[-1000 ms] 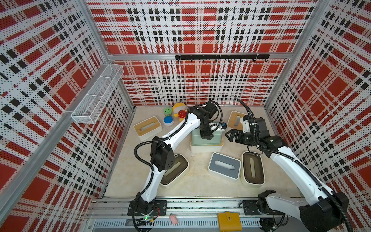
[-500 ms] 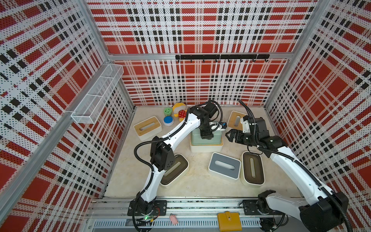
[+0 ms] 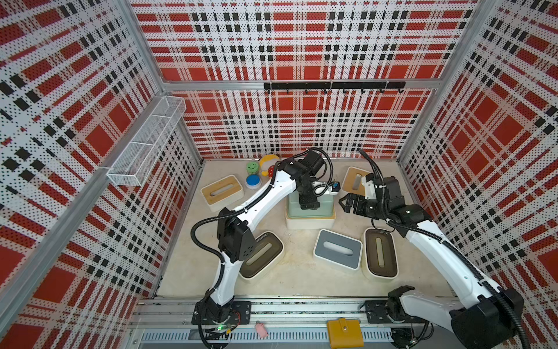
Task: Stack the tissue boxes
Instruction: Place the tissue box at the tissue box.
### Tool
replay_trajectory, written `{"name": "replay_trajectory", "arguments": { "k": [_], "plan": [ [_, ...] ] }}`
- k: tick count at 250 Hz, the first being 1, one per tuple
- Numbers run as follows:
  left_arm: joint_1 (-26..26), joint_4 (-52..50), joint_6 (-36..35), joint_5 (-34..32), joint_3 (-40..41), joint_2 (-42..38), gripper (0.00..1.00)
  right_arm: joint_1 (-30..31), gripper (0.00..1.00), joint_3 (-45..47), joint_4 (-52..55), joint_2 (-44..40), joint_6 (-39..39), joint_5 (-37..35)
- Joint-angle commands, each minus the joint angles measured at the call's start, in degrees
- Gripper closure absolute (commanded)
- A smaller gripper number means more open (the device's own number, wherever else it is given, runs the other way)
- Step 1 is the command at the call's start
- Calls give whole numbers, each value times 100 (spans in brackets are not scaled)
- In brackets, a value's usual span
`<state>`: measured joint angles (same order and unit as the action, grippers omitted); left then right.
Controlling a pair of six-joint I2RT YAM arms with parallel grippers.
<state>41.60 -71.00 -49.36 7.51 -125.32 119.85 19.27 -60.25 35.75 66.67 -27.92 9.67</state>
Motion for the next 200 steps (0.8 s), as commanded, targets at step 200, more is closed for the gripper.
{"name": "replay_trajectory", "arguments": {
  "k": [200],
  "plan": [
    [-2518, 7069, 9290, 1480, 5901, -4422, 1, -567, 1, -391, -2212, 774, -868, 1841]
  ]
}}
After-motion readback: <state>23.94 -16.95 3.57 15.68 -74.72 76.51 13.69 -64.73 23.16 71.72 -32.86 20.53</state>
